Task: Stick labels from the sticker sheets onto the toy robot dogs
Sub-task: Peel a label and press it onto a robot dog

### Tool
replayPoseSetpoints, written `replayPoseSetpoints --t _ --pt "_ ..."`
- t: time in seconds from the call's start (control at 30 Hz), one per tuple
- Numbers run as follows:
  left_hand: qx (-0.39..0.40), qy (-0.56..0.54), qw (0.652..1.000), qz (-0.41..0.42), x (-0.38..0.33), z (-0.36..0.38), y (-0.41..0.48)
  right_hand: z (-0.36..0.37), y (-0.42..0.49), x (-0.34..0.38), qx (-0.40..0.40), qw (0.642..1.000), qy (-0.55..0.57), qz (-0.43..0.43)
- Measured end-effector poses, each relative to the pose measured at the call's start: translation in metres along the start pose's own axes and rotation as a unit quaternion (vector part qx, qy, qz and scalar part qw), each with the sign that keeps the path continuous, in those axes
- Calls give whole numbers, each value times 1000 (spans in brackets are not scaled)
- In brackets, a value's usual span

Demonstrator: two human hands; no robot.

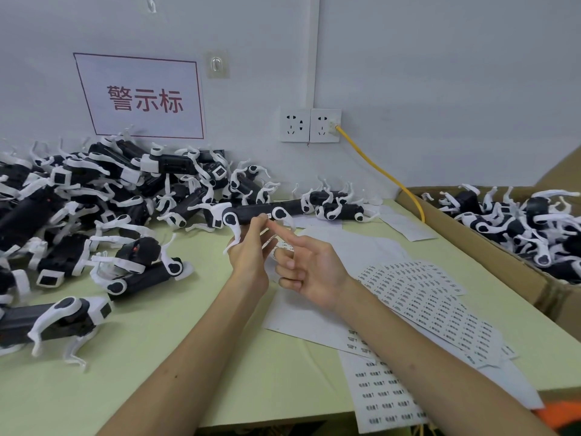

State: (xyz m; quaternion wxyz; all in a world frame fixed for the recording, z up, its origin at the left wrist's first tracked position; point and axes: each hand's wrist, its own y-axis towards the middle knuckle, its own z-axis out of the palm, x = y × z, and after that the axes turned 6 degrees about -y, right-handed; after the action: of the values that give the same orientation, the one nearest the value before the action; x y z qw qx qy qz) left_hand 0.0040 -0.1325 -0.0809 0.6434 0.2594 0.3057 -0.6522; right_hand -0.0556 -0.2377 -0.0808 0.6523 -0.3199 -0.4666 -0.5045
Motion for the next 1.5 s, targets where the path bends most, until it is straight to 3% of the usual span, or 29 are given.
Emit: replayPoseSetpoints --t 0.5,0.83,1.03,1.2,1.37,1.5 --pt "80 3 996 -40 1 -2 1 -4 4 -3 -68 997 -20 -12" --pt "34 31 998 -37 -1 -4 4 -6 3 1 -57 998 -1 -35" --pt "35 55 996 -58 -2 -4 4 -14 5 5 -160 984 37 -67" --pt "66 130 989 -30 1 1 2 -22 9 4 -318 946 -35 -45" --pt "131 252 956 79 8 -1 0 -16 12 -1 -295 931 -196 -86" --pt "112 259 959 11 10 -4 0 -17 16 -8 -332 908 -247 -61"
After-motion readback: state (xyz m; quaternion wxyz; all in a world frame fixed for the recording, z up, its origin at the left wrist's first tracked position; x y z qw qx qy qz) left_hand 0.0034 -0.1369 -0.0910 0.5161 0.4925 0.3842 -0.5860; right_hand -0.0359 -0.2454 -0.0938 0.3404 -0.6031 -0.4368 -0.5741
